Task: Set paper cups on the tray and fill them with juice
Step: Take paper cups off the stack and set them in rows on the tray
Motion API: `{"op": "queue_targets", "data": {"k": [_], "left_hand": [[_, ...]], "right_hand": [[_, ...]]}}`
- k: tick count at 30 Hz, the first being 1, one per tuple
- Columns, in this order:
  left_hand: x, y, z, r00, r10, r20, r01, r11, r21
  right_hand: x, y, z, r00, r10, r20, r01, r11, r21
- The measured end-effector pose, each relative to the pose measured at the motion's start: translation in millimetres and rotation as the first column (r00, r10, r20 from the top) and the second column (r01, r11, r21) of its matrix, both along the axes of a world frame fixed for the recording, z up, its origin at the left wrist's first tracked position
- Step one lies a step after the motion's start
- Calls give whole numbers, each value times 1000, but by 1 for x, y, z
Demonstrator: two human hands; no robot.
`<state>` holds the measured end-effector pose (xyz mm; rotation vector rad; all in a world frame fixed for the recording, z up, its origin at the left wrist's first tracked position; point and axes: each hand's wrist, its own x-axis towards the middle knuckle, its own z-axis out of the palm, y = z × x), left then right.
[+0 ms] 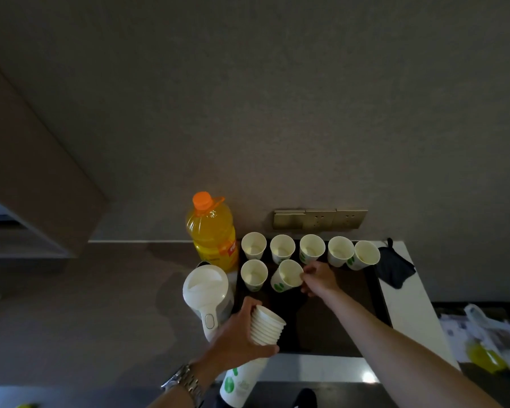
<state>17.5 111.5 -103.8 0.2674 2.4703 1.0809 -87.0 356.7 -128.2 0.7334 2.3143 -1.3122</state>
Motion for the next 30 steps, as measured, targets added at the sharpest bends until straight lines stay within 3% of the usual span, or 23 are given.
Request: {"op": "queue_targets", "data": {"k": [6, 16, 18, 20, 22, 26, 30], "left_hand": [[1, -1, 4, 1000, 2, 5, -2, 1000, -28], [0, 0, 10, 1000, -18, 25, 19, 998, -54], [-1, 1, 12, 1000, -18, 26, 19, 998, -52], [-2, 3, 13, 1000, -1, 21, 2, 999, -46], [-5, 5, 11, 1000, 19, 17, -19, 999, -27], [-12, 10, 13, 1000, 7, 22, -7, 1000, -20], [-16, 14, 19, 999, -36, 16, 36, 999, -16]], "right_hand": [[-2, -16, -16, 999, -19, -32, 23, 992, 124], [3, -26, -15, 991, -121, 54, 123, 992, -34], [8, -25, -9, 993, -113, 32, 112, 993, 21], [14, -23, -2, 999, -25, -35, 31, 985, 172], [20, -24, 5, 989, 115, -96, -90, 970, 227], [36, -29, 17, 933, 348, -88, -348, 937, 16], [46, -24, 20, 885, 444, -142, -458, 884, -90]]}}
